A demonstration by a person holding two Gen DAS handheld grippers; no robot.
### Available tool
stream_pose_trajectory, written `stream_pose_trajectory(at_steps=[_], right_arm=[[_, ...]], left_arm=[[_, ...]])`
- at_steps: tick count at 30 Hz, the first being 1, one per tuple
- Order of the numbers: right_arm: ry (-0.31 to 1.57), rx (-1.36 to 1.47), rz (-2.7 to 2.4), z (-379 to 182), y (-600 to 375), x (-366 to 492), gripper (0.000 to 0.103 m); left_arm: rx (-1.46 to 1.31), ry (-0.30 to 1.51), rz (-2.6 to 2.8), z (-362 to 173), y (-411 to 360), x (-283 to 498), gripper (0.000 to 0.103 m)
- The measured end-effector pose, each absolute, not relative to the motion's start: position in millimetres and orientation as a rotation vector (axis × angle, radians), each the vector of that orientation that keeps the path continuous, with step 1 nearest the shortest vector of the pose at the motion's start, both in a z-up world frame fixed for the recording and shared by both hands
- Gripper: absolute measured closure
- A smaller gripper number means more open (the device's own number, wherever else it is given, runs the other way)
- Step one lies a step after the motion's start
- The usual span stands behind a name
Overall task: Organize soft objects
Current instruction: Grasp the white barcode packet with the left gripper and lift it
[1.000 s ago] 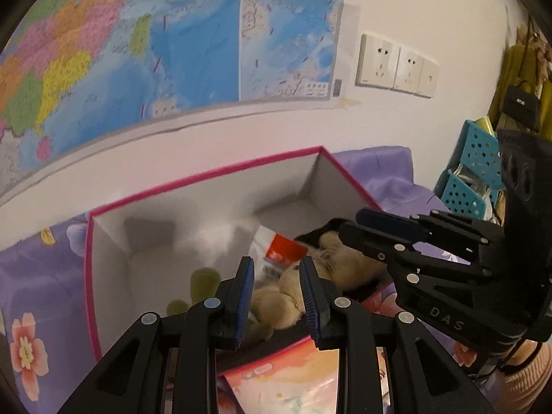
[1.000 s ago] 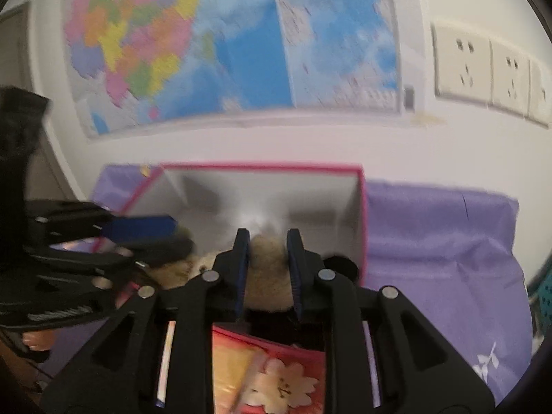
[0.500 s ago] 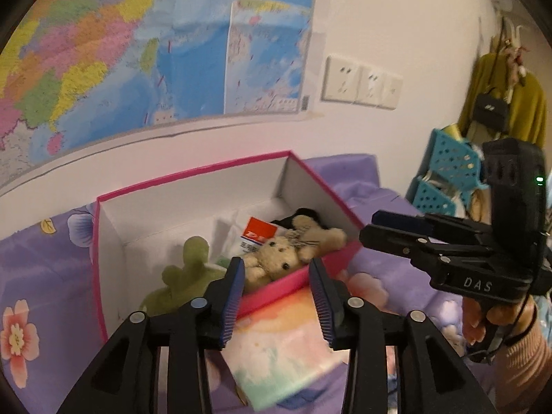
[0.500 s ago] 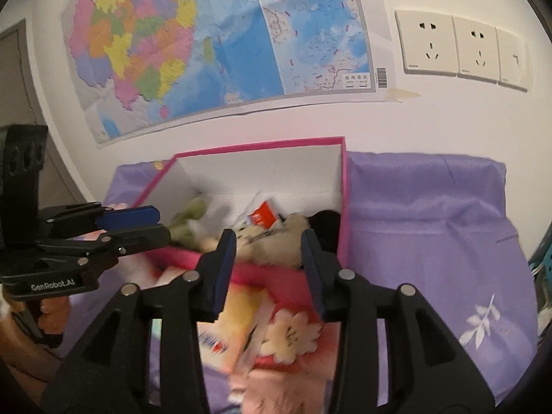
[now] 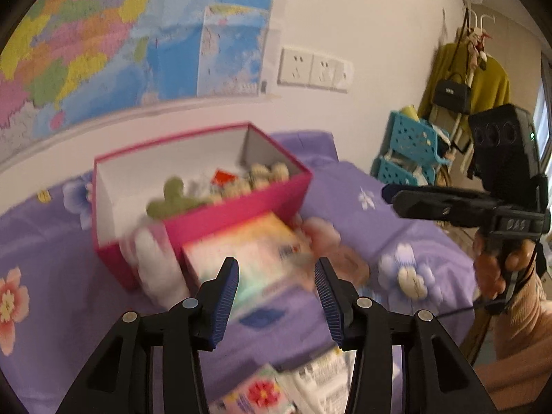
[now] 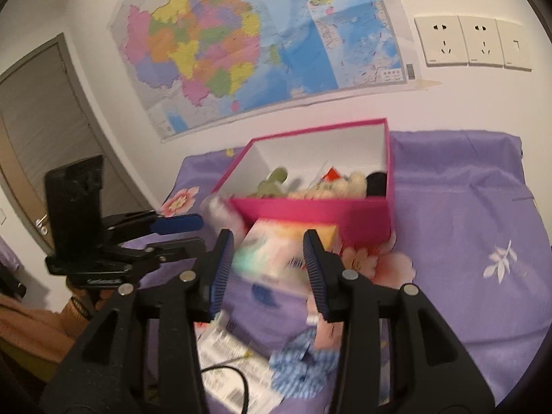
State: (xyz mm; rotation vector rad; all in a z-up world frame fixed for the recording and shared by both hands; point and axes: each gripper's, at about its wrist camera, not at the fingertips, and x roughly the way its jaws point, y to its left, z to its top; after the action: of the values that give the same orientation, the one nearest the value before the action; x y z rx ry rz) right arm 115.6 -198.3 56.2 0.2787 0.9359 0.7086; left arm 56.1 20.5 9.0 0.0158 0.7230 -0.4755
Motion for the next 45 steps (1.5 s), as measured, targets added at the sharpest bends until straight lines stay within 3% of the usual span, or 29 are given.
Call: stream_pose_trajectory(at_steps=[16,23,27,33,35,39,41,43,45], right_arm=[[1.355,0.38,0.706,-44,-201,31,0.058],[1.331,0.389,0.707,-49,-195,27,0.054],[1.302,0.385,0.722,-48,-190,25,0.048],[1.27,0.42,0.755,-52,-181,28,0.048],[1.264,0.439,0.77,-53,-179,29,0.048],[1.244,0.448,0.785,-54,-176,30,0.048],[1.24,0.445,0.788,-53,-175,31,0.05],[1.237,0.454,0.773,-54,-176,31,0.063],[1.232,0.456,0.771,-53,-179,32,0.068]], left_arm=[[-0.02,0.964,-0.601,-52,25,-4,0.056],[-0.055,1.051,-0.653,-70,21,-11,0.056],[-0.08,1.056,-0.668,-71,19,-11,0.051],[-0.136,1.058,-0.658,-70,24,-5,0.051],[-0.148,1.053,-0.643,-70,27,-5,0.052],[-0.149,1.049,-0.606,-70,32,-4,0.067],[-0.15,1.046,-0.59,-69,33,-3,0.071],[-0.147,1.041,-0.577,-69,35,-3,0.072],[-0.154,1.041,-0.582,-69,37,-3,0.072]])
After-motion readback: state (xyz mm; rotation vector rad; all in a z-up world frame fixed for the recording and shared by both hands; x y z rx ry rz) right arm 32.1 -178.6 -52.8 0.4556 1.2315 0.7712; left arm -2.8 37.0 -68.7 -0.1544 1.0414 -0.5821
